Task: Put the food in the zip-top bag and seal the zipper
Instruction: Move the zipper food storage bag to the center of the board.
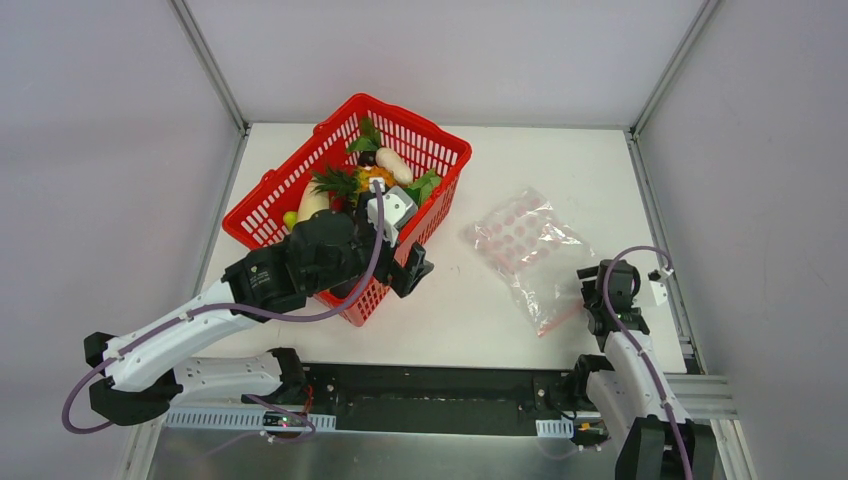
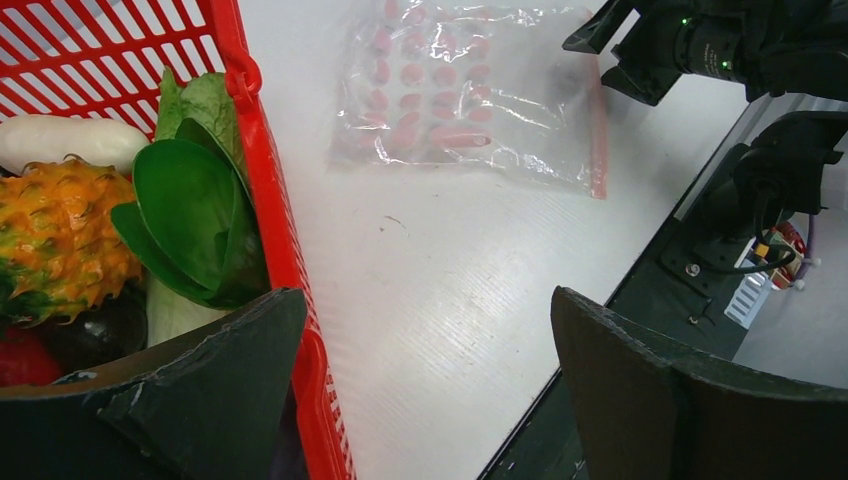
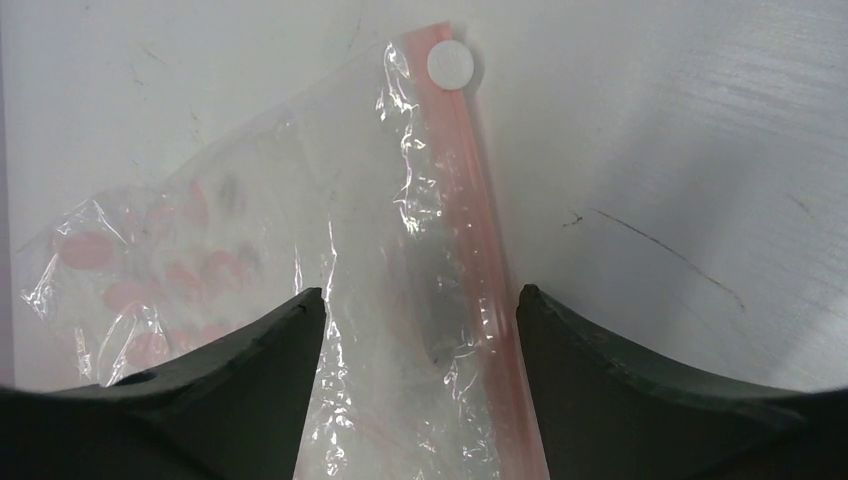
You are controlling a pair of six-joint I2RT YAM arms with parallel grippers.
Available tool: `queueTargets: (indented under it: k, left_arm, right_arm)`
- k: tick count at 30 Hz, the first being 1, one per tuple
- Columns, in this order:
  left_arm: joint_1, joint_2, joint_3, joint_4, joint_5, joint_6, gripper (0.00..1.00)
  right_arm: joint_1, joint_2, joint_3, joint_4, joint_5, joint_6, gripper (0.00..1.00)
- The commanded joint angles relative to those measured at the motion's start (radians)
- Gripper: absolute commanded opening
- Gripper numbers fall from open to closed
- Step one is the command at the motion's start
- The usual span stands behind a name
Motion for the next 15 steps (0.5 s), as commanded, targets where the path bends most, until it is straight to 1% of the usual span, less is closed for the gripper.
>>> queueTargets:
  k: [1, 7, 13, 15]
  left_arm:
    - [-0.011, -0.011, -0.009, 0.038, -0.044, 0.005, 0.98]
    - [-0.012, -0.011, -0.014, 0.037, -0.057, 0.002, 0.98]
    - [-0.011, -0.006, -0.013, 0.046, -0.055, -0.001, 0.99]
    - [-0.011, -0.004, -0.013, 0.047, -0.054, 0.000, 0.99]
  right_arm:
    - [-0.025, 0.021, -0.026, 0.057, -0.055, 0.032, 0.73]
    - [-0.038, 0.051, -0.038, 0.092, -0.094, 0.036, 0.70]
    - [-0.052, 0.100, -0.051, 0.125, -0.139, 0.028, 0.69]
    - [-0.054, 0.124, -0.051, 0.161, -0.148, 0.026, 0.69]
